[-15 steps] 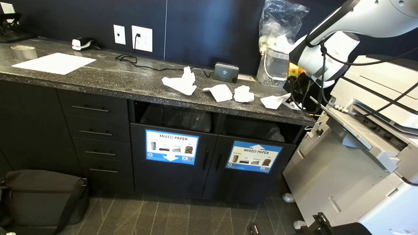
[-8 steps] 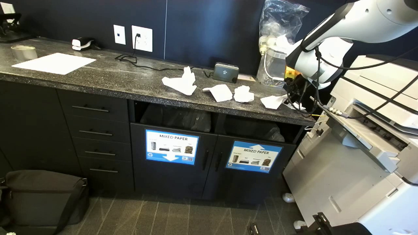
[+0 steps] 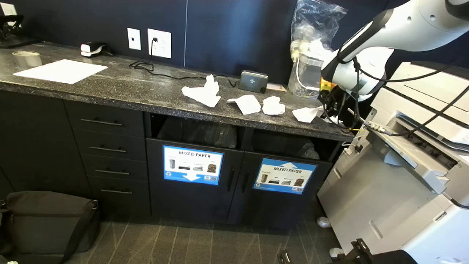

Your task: Pick up the paper from the counter and put it in the bin

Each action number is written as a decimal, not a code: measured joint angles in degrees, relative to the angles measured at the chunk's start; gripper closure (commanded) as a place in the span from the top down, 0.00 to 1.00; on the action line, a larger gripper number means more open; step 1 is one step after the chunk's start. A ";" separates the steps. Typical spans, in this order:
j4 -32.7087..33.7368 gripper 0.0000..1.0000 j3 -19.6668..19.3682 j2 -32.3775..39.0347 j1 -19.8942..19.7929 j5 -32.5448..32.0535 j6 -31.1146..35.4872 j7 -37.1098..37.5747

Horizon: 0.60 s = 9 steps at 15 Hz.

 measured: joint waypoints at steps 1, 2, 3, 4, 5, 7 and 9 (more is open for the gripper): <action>0.16 0.28 -0.30 0.10 0.17 -0.62 -0.22 0.48; 0.34 0.20 -0.50 0.20 0.30 -1.22 -0.37 0.97; 0.55 0.14 -0.64 0.26 0.38 -1.70 -0.57 1.34; 0.71 0.13 -0.74 0.28 0.43 -2.16 -0.81 1.68; 0.85 0.12 -0.79 0.28 0.47 -2.45 -1.08 1.89; 1.04 0.07 -0.83 0.29 0.50 -3.21 -1.50 2.30; 1.22 0.12 -0.84 0.29 0.50 -3.77 -2.24 2.58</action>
